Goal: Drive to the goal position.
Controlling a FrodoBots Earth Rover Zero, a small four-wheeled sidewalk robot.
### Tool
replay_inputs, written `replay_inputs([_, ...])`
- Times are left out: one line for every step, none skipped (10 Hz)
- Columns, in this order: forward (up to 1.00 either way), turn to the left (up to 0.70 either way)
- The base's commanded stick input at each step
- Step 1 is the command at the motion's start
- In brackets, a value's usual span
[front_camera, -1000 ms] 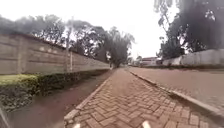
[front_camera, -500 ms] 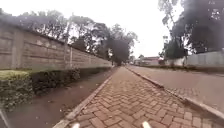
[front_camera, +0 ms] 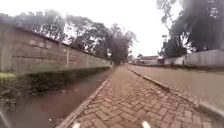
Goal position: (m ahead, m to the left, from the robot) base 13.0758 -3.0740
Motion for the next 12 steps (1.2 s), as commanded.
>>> replay_inputs([0.7, 0.05])
replay_inputs([0.7, 0.0])
replay_inputs([0.7, 0.0])
replay_inputs([0.7, 0.0])
replay_inputs([0.7, 0.0])
replay_inputs([0.7, 0.0])
replay_inputs([0.7, 0.02])
replay_inputs([0.7, 0.05])
replay_inputs([0.7, -0.09])
replay_inputs([0.7, -0.15])
replay_inputs([0.7, -0.3])
replay_inputs([0.7, -0.28])
